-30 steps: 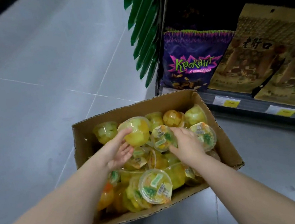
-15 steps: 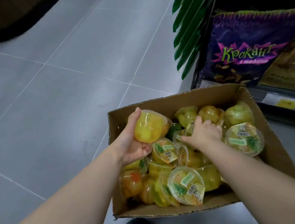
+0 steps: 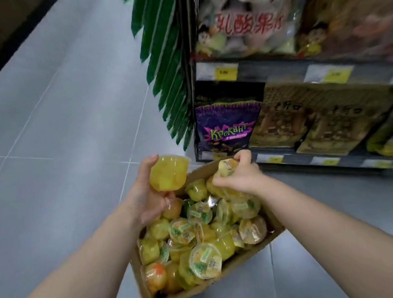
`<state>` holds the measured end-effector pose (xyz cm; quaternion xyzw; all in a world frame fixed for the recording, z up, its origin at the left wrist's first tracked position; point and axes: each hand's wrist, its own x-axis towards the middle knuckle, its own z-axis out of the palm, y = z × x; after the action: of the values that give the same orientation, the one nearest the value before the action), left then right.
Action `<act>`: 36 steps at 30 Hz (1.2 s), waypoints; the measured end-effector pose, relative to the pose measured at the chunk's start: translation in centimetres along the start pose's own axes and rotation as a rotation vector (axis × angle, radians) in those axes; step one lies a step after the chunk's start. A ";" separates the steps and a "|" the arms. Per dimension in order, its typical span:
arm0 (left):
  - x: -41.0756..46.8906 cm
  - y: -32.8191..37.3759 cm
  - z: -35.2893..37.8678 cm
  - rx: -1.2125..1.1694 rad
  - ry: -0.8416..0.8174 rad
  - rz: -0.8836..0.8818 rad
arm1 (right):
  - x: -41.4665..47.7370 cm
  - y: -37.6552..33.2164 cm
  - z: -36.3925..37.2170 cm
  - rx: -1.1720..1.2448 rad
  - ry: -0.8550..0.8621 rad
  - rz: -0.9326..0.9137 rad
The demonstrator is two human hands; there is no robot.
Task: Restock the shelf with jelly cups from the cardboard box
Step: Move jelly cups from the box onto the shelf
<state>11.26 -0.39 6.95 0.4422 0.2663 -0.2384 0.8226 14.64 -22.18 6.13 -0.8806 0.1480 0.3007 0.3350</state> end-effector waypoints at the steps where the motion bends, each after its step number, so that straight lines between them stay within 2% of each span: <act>1: -1.7 2.3 2.1 0.033 -0.009 0.016 | -2.0 -1.3 -2.5 0.006 0.021 0.004; 5: -9.3 11.8 10.9 0.191 -0.096 0.129 | -11.9 -7.5 -13.7 -0.023 0.161 -0.029; 10: -20.0 23.7 22.7 0.405 -0.277 0.274 | -25.4 -15.4 -27.7 -0.056 0.280 -0.221; 14: -28.8 32.5 32.3 0.578 -0.427 0.482 | -35.7 -20.7 -37.8 -0.068 0.395 -0.327; 17: -34.9 37.0 38.8 0.629 -0.459 0.635 | -42.3 -23.1 -44.0 -0.113 0.477 -0.381; 22: -42.0 40.9 46.5 0.698 -0.448 0.843 | -50.0 -24.7 -51.1 -0.169 0.659 -0.461; 26: -46.2 42.1 51.4 0.650 -0.459 0.990 | -53.8 -25.4 -55.8 -0.169 0.777 -0.559; 28: -47.6 42.6 53.2 0.604 -0.486 1.066 | -55.0 -25.8 -57.5 -0.133 0.842 -0.636; 36: -50.0 46.3 57.8 0.458 -0.353 1.256 | -56.1 -29.5 -63.2 0.075 1.039 -0.861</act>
<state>16.27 -19.05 94.20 0.6299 -0.2351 0.1646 0.7217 11.94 -40.12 93.80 -0.8790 -0.0638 -0.3273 0.3407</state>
